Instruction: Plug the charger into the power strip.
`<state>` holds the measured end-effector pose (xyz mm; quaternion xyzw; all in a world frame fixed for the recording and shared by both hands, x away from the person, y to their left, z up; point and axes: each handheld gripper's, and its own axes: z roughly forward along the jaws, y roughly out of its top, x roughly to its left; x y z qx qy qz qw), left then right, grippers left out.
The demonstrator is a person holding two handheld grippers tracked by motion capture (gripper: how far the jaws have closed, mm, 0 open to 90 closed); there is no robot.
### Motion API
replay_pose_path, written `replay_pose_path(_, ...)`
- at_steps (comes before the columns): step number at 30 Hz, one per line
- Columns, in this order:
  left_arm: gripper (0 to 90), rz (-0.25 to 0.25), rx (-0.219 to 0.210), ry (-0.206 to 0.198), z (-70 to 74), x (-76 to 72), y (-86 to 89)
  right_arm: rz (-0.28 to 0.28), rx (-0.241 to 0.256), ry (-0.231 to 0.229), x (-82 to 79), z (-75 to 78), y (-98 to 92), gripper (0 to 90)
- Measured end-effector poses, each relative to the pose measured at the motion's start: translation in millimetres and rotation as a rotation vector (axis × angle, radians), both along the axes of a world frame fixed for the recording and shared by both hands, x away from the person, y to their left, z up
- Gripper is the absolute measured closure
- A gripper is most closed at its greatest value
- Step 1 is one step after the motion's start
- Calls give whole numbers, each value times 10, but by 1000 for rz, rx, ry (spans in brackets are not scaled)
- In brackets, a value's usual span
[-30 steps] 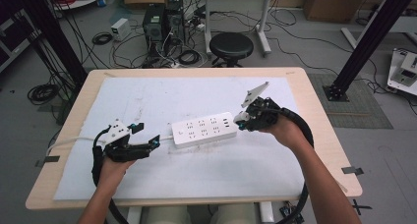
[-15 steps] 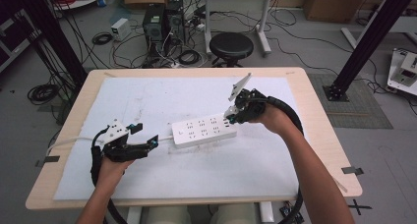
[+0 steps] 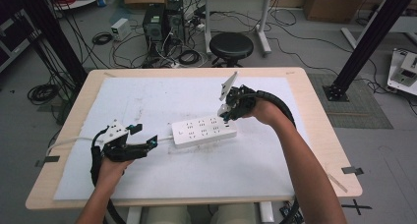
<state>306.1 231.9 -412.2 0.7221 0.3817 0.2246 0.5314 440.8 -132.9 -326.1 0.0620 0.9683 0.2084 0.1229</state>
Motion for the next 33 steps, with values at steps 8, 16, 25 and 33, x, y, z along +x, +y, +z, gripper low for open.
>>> replay_pose_path(8, 234, 3, -6, -5, -7, 25, 9, 56, -48, -8, 109, -25, 98, 632)
replay_pose_path(16, 234, 6, -14, -3, -11, 32, 32, 116, -109, 19, 237, -93, 274, 631)
replay_pose_path(25, 234, 10, -11, -2, -17, 41, 47, 161, -141, 53, 306, -176, 360, 632)
replay_pose_path(33, 234, 8, -5, 2, -27, 42, 41, 226, -177, 75, 321, -293, 435, 632)
